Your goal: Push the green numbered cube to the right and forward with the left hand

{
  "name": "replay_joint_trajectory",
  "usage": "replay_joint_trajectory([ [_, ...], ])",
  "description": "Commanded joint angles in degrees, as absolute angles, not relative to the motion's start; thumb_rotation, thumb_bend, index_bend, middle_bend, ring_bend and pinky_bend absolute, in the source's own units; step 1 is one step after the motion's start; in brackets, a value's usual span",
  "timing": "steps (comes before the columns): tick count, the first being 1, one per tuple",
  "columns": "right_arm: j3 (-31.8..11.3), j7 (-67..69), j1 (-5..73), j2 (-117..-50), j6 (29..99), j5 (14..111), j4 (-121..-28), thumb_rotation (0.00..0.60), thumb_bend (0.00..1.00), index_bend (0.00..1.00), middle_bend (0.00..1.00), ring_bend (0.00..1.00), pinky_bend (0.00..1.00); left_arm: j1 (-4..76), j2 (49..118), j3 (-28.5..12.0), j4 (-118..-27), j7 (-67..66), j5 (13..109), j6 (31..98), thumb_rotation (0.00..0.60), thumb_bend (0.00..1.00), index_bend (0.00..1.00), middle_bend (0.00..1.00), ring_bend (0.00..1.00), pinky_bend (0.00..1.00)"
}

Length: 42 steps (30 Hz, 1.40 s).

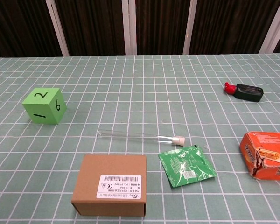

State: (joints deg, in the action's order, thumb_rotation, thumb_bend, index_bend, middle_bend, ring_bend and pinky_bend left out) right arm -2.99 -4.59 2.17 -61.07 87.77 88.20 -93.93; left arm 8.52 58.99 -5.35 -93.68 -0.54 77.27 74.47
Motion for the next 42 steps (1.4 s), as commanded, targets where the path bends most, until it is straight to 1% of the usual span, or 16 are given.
replay_joint_trajectory([
  [1,-3.04,-5.12,2.2,-61.23,87.66,87.98,-94.17,0.6,0.05,0.06,0.0,0.0,0.0,15.29,53.51,-7.45,-97.79,-6.81,68.26,62.6,0.6,0.51,0.1,0.52,0.27,0.26],
  [4,-3.0,-5.92,2.16,-61.5,87.65,87.89,-94.43,0.6,0.04,0.06,0.0,0.0,0.0,19.06,51.62,-7.84,-100.85,-11.16,61.81,55.8,0.6,0.55,0.13,0.59,0.32,0.3],
  [6,-2.98,-6.37,2.2,-61.66,87.44,87.72,-94.59,0.6,0.04,0.06,0.0,0.0,0.0,21.67,50.95,-7.88,-102.36,-14.26,57.05,51.99,0.6,0.57,0.14,0.61,0.34,0.32],
  [10,-3.11,-6.88,2.4,-61.85,86.71,86.92,-94.62,0.6,0.04,0.06,0.0,0.0,0.0,26.64,51.25,-7.36,-104.88,-20.23,47.63,48.11,0.6,0.57,0.14,0.61,0.34,0.32],
  [14,-3.32,-7.05,2.6,-62.07,86.24,86.34,-94.48,0.6,0.04,0.06,0.0,0.0,0.0,29.71,52.63,-6.67,-106.02,-23.78,42.48,48.35,0.6,0.57,0.14,0.61,0.34,0.32],
  [18,-3.38,-7.16,2.66,-62.1,86.03,86.04,-94.53,0.6,0.04,0.07,0.0,0.0,0.0,32.34,55.3,-5.93,-105.65,-27.16,38.32,50.19,0.6,0.57,0.14,0.61,0.35,0.33],
  [22,-3.47,-7.01,2.55,-61.98,86.24,85.92,-94.72,0.6,0.04,0.06,0.0,0.0,0.0,34.68,58.2,-5.14,-104.8,-29.63,34.77,51.16,0.6,0.58,0.14,0.62,0.38,0.38],
  [24,-3.57,-6.89,2.47,-61.98,86.43,85.8,-94.79,0.6,0.04,0.07,0.0,0.0,0.0,35.64,59.43,-4.67,-104.45,-30.58,33.73,51.36,0.6,0.58,0.14,0.62,0.38,0.39],
  [29,-3.8,-6.87,2.43,-62.11,86.49,85.35,-94.87,0.6,0.04,0.06,0.0,0.0,0.0,37.26,62.12,-3.62,-103.78,-32.24,32.79,52.33,0.6,0.58,0.14,0.62,0.38,0.39],
  [37,-3.8,-7.36,2.46,-62.2,86.11,84.84,-95.1,0.6,0.05,0.06,0.0,0.0,0.0,38.22,67.0,-3.19,-102.48,-32.26,34.71,55.12,0.6,0.6,0.15,0.63,0.41,0.41],
  [39,-3.82,-7.43,2.42,-62.15,86.13,84.72,-95.19,0.6,0.04,0.06,0.0,0.0,0.0,38.48,67.75,-3.21,-102.35,-32.4,34.79,55.61,0.6,0.63,0.16,0.64,0.43,0.43],
  [42,-3.89,-7.48,2.36,-62.04,86.16,84.52,-95.38,0.6,0.04,0.06,0.0,0.0,0.0,39.1,68.97,-3.36,-102.03,-32.88,34.29,56.45,0.6,0.66,0.17,0.67,0.47,0.5],
])
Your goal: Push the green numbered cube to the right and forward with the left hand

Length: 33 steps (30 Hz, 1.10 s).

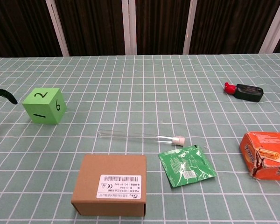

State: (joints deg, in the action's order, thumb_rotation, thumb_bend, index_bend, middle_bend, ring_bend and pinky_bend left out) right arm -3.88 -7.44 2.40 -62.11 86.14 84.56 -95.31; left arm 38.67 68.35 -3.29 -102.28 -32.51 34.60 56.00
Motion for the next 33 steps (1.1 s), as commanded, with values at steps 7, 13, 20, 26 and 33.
replay_joint_trajectory([
  [7,-4.14,-7.67,2.22,-62.08,86.51,84.16,-95.45,0.6,0.04,0.07,0.0,0.0,0.0,40.17,71.08,-3.22,-102.2,-33.57,33.62,57.12,0.6,0.67,0.17,0.69,0.5,0.55],
  [13,-4.24,-7.55,2.18,-62.03,86.48,83.91,-95.57,0.6,0.04,0.06,0.0,0.0,0.0,41.02,71.87,-2.11,-103.29,-34.79,33.26,56.97,0.6,0.67,0.17,0.69,0.5,0.55],
  [20,-4.44,-6.93,2.02,-61.9,86.89,83.84,-95.58,0.6,0.04,0.06,0.0,0.0,0.0,40.89,72.6,-1.87,-104.9,-34.38,35.74,59.05,0.6,0.67,0.17,0.68,0.5,0.55],
  [26,-4.42,-6.82,2.04,-61.78,86.58,83.62,-95.68,0.6,0.04,0.06,0.0,0.0,0.0,41.31,74.06,-1.86,-105.96,-34.96,36.41,60.12,0.6,0.67,0.17,0.68,0.5,0.55],
  [33,-4.52,-6.54,1.98,-61.55,86.5,83.29,-95.85,0.6,0.04,0.07,0.0,0.0,0.0,42.85,76.82,-1.74,-106.98,-38.26,35.32,62.07,0.6,0.67,0.17,0.67,0.5,0.55],
])
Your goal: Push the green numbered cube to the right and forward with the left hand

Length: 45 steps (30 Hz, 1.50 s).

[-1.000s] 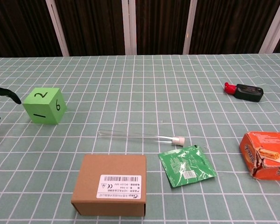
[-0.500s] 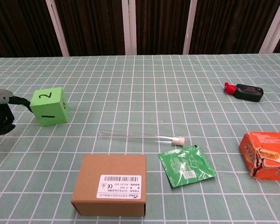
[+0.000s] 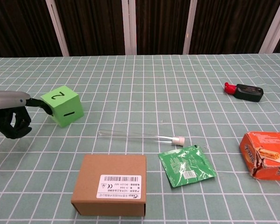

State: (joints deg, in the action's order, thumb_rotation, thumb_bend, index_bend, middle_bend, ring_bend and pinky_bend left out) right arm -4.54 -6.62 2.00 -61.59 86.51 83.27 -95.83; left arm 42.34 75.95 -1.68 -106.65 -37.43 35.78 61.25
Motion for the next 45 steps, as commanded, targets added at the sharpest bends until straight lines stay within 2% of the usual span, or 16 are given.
replay_joint_trajectory([
  [1,-4.52,-6.49,1.98,-61.52,86.49,83.29,-95.86,0.6,0.04,0.07,0.0,0.0,0.0,42.98,77.07,-1.79,-107.06,-38.55,35.14,62.33,0.6,0.67,0.17,0.67,0.5,0.55],
  [9,-4.6,-5.93,1.93,-61.25,86.44,83.15,-95.85,0.6,0.05,0.06,0.0,0.0,0.0,44.33,79.86,-3.32,-107.68,-41.55,33.6,66.52,0.6,0.67,0.17,0.67,0.5,0.55],
  [22,-4.69,-6.19,1.93,-61.17,86.2,82.63,-96.06,0.6,0.05,0.06,0.0,0.0,0.0,47.54,85.03,-5.73,-107.89,-46.25,30.48,69.75,0.6,0.66,0.18,0.67,0.5,0.55],
  [35,-4.65,-6.77,2.14,-61.45,85.68,82.37,-95.83,0.6,0.04,0.06,0.0,0.0,0.0,50.41,89.16,-8.66,-104.2,-51.59,28.45,74.73,0.6,0.66,0.18,0.66,0.49,0.54],
  [45,-4.55,-7.5,2.3,-61.47,85.07,81.93,-95.91,0.6,0.04,0.06,0.0,0.0,0.0,51.91,92.11,-10.89,-100.76,-53.43,26.53,75.59,0.6,0.66,0.18,0.65,0.49,0.54],
])
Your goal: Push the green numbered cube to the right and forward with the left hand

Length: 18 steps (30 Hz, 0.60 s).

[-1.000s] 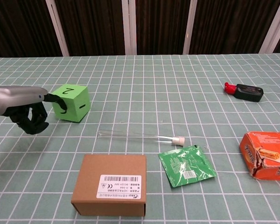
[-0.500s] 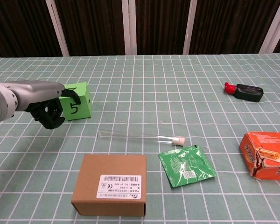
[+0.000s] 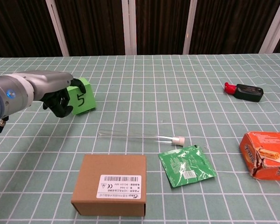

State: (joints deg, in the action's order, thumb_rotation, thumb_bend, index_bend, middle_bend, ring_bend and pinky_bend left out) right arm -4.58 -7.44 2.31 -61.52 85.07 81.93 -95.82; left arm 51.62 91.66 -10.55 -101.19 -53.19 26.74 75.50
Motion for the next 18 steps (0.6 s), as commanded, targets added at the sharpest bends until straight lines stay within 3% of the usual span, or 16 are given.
replay_joint_trajectory([
  [1,-4.57,-7.52,2.29,-61.45,85.11,81.9,-95.95,0.6,0.04,0.06,0.0,0.0,0.0,52.1,92.36,-10.98,-100.49,-53.71,26.54,75.63,0.6,0.66,0.18,0.65,0.49,0.54],
  [18,-4.73,-7.97,2.58,-61.6,84.27,80.9,-95.83,0.6,0.05,0.06,0.0,0.0,0.0,54.41,97.25,-12.51,-93.31,-57.79,26.29,76.79,0.6,0.66,0.18,0.65,0.49,0.54],
])
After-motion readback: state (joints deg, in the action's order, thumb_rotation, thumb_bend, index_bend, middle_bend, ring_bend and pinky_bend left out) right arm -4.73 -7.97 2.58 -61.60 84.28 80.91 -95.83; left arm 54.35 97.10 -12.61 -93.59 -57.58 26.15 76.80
